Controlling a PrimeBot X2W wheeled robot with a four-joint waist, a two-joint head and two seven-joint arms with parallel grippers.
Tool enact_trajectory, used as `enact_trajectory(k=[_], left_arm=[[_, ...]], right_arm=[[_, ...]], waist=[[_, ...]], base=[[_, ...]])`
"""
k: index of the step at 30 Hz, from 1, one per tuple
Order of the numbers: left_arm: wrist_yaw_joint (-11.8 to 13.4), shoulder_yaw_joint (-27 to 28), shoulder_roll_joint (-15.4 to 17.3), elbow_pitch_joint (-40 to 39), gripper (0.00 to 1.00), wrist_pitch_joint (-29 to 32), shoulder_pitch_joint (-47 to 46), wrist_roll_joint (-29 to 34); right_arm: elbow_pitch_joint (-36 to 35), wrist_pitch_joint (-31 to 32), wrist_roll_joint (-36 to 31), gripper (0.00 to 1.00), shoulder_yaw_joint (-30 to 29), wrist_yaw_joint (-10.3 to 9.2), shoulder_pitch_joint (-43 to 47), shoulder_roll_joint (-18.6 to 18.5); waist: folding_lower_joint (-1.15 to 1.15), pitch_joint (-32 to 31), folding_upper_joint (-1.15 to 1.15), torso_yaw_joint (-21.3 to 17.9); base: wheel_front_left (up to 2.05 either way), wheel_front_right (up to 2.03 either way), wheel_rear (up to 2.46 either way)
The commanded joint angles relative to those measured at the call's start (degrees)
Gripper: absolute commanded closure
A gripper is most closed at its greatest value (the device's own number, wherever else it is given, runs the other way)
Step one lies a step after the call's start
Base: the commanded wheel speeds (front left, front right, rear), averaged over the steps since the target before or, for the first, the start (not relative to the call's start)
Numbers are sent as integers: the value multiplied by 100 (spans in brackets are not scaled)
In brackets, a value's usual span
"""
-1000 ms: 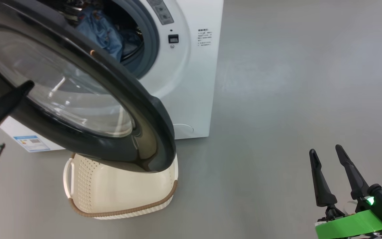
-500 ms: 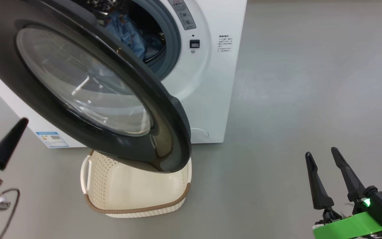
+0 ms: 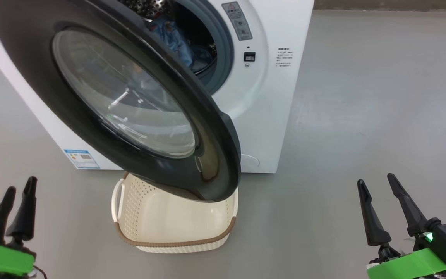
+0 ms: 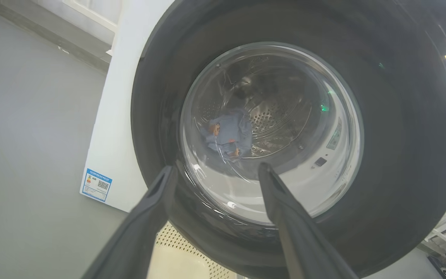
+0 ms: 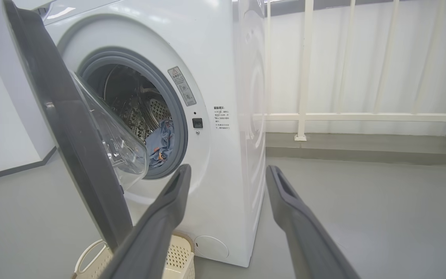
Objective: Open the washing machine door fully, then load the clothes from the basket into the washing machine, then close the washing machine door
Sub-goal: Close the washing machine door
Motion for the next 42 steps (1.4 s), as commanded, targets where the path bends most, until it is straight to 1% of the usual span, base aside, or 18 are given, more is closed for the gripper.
enact_trajectory(k=[1,3,5,7,9,13,16,18,19,22,23,28,31,33,37,42], left_arm=[[-21,130,233,-45,0,-381,-93,76],[-21,-103,284,34,0,-730,-30,323],[-21,-241,212,97,0,-946,-9,471],[-21,-350,163,167,0,-1049,2,777],[-21,-51,-96,215,0,-1090,34,1277],[-21,499,-668,-11,0,-1094,311,2155],[-21,778,-1032,-140,0,-1094,531,2884],[-21,925,-1214,-176,0,-1095,652,3378],[-21,925,-1214,-176,0,-1095,652,3378],[-21,1144,-1465,-207,0,-1095,819,4051],[-21,1237,-1586,-210,0,-1095,869,4195],[-21,1564,-1986,-225,0,-1095,1139,5076],[-21,1735,-2202,-201,0,-1095,1290,5458],[-21,1741,-2288,-116,0,-1096,1382,5650],[-21,1741,-2356,4,0,-1096,1395,5884],[-21,1788,-2399,19,0,-1096,1365,5978]], right_arm=[[-122,-45,0,0,127,41,-13,-98],[-110,-45,2,0,135,41,-18,-105],[-108,-45,9,0,144,41,-22,-113],[-104,-45,10,0,151,41,-27,-117],[-99,-45,8,0,171,41,-52,-121],[-90,-45,9,0,189,41,-101,-116],[-85,-45,9,0,200,41,-114,-106],[-77,-45,13,0,207,41,-126,-104],[-77,-45,13,0,207,41,-126,-104],[-58,-45,17,0,225,41,-152,-102],[-52,-45,20,0,232,41,-162,-103],[-26,-45,34,0,261,41,-187,-111],[-24,-45,43,0,264,41,-186,-117],[-24,-45,48,0,266,41,-178,-120],[-27,-45,50,0,262,41,-171,-133],[-27,-45,46,0,264,41,-195,-147]], waist=[[0,-19,0,71],[0,-29,0,110],[0,-39,0,146],[0,-44,0,177],[0,-48,0,203],[0,-49,0,224],[0,-55,0,249],[0,-56,0,261],[0,-56,0,261],[0,-68,0,262],[0,-75,0,263],[0,-103,0,254],[0,-117,0,252],[0,-125,0,250],[0,-130,0,267],[0,-128,0,282]], base=[[0,0,0],[0,0,0],[0,0,0],[0,0,0],[0,0,0],[0,0,0],[0,0,0],[0,0,0],[0,0,0],[0,0,0],[0,0,0],[0,0,0],[0,0,0],[0,0,0],[0,0,0],[0,0,0]])
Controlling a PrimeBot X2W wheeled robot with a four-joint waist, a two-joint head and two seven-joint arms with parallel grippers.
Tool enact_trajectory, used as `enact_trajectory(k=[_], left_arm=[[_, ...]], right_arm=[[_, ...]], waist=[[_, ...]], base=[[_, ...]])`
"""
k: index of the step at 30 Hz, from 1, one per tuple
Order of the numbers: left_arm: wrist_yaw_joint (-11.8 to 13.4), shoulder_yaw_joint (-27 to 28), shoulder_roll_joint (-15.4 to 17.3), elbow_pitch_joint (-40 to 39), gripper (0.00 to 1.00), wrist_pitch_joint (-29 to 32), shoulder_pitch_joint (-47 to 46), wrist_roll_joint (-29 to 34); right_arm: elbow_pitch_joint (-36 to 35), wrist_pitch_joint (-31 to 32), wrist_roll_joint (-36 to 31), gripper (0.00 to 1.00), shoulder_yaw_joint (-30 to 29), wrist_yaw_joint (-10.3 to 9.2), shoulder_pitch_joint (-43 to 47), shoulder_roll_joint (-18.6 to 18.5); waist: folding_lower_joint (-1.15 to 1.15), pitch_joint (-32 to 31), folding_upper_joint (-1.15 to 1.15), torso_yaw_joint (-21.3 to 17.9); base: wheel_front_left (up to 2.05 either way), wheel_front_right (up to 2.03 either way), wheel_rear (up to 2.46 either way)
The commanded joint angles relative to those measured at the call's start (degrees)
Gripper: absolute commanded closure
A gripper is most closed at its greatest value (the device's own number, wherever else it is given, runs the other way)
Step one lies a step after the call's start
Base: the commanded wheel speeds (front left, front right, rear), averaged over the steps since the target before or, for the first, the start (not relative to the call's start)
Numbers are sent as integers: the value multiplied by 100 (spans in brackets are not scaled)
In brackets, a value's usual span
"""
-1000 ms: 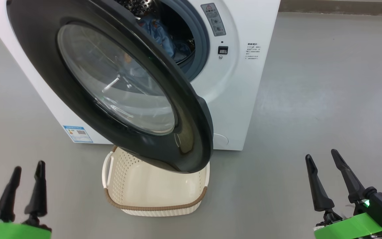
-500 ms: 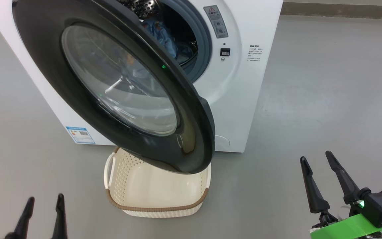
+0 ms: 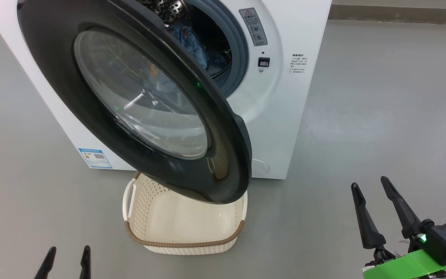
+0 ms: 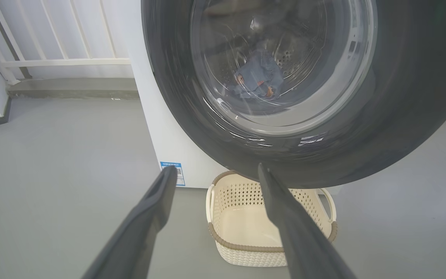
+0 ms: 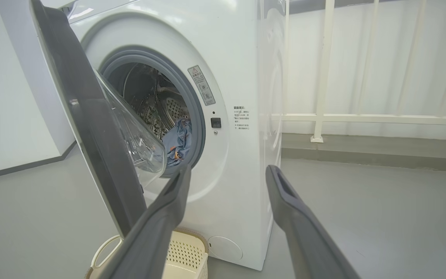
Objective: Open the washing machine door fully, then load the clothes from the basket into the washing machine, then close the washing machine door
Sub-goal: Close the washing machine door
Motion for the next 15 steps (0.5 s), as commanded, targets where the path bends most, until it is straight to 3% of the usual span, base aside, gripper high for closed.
enact_trajectory(k=[1,15], left_arm=[[3,226,57,-86,0,-37,-150,49],[3,161,-17,-149,0,-37,-189,128]], right_arm=[[-124,-45,2,0,102,41,-177,-98],[6,-45,26,0,173,41,-288,-93]], waist=[[0,-1,0,3],[0,15,0,139]], base=[[0,0,0],[0,0,0]])
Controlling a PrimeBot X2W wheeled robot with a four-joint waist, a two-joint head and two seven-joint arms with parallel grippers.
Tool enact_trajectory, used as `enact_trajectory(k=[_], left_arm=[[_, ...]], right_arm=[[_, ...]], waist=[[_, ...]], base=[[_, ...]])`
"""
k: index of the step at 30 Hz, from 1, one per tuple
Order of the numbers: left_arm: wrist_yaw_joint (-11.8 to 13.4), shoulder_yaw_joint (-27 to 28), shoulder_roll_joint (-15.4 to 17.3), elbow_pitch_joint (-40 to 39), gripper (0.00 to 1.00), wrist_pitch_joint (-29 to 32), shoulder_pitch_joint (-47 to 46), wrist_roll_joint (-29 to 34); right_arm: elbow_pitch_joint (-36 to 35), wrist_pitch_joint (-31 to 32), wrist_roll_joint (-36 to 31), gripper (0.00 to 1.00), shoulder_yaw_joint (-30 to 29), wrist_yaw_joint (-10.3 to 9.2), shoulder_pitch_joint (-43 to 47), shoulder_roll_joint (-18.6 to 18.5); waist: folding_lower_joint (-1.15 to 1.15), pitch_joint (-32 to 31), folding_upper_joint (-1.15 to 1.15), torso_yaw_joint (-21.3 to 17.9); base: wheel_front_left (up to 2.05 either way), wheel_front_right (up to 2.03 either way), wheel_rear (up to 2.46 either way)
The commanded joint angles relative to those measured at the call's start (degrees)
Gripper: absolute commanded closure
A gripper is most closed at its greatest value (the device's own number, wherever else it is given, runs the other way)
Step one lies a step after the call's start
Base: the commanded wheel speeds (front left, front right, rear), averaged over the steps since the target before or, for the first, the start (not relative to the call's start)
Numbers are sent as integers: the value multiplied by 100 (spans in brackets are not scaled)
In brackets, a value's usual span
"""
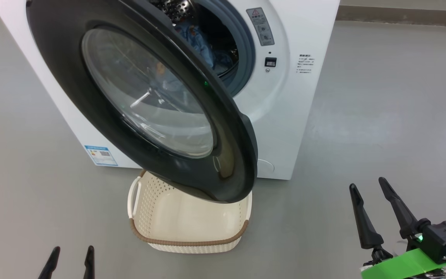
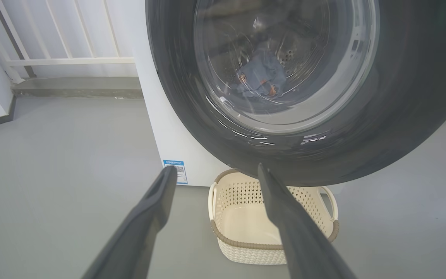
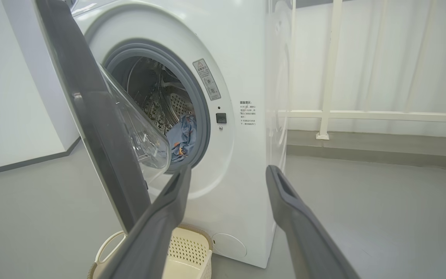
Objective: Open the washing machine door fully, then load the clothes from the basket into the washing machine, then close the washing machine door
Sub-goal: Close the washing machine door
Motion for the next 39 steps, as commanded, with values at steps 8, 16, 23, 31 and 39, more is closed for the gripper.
enact_trajectory(k=[8,16,23,31,39], left_arm=[[4,72,-44,-181,0,-38,-271,50],[4,-57,-127,-190,0,-38,-420,16],[4,-89,-169,-172,0,-38,-464,-11],[4,-49,-176,-280,0,-38,-478,24],[4,-37,-191,-357,0,-38,-423,43]], right_arm=[[217,-45,72,54,305,41,-622,-55],[785,-45,141,100,418,41,-1324,14],[777,-45,198,100,442,41,-2043,68],[-224,-45,241,100,904,41,-2470,159],[-766,-45,293,100,1828,41,-2261,172]], waist=[[0,109,0,252],[0,247,0,545],[0,252,0,696],[0,173,0,797],[0,159,0,820]], base=[[0,0,0],[0,0,0],[0,0,0],[0,0,0],[0,0,0]])
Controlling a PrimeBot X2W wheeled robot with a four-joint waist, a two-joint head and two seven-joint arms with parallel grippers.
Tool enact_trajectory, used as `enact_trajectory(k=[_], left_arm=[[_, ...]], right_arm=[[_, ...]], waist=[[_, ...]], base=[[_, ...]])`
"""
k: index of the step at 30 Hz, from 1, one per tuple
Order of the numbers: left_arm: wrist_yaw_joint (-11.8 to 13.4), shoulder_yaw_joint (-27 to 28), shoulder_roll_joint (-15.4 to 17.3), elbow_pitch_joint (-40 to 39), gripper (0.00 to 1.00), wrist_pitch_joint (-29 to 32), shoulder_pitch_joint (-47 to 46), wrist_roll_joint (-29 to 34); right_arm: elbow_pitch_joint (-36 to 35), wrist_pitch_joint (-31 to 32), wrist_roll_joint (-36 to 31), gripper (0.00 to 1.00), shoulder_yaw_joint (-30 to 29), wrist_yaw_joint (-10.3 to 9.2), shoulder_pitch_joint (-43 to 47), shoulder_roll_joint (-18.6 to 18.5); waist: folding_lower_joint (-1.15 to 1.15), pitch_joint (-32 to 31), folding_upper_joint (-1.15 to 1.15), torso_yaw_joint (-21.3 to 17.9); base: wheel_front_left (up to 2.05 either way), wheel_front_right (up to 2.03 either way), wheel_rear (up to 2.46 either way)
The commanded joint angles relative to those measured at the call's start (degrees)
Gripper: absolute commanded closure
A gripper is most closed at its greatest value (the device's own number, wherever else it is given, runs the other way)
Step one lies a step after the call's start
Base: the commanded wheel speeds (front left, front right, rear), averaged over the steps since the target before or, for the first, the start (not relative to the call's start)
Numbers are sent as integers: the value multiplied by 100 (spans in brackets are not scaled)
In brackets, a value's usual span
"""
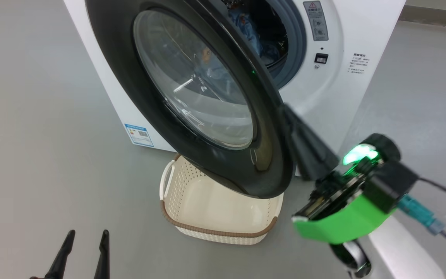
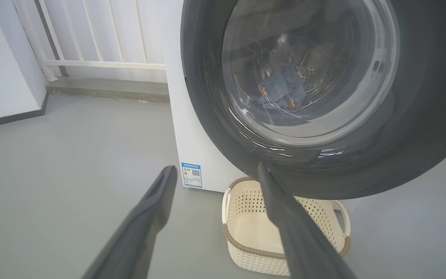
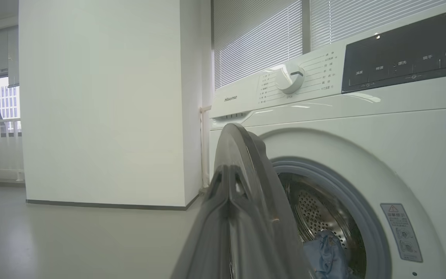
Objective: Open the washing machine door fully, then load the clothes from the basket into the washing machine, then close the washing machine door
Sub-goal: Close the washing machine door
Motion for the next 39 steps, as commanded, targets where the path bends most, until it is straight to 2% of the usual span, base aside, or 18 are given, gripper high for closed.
enact_trajectory(k=[1,4,10,21,39], left_arm=[[4,206,25,-186,0,-37,-167,48],[4,230,1,-195,0,-37,-149,44],[4,237,-27,-214,0,-37,-182,22],[4,240,-60,-212,0,-37,-271,-7],[4,218,-101,-274,0,-37,-476,-46]], right_arm=[[-167,-27,84,100,262,41,95,28],[-16,-27,154,100,625,41,314,14],[500,-27,231,100,795,41,570,-11],[1293,-27,318,100,756,41,452,-29],[1699,-27,269,100,447,41,20,30]], waist=[[0,3,0,-2],[0,22,0,-8],[0,95,0,-7],[0,221,0,8],[0,563,0,93]], base=[[0,0,0],[0,0,0],[0,0,0],[0,0,0],[0,0,0]])
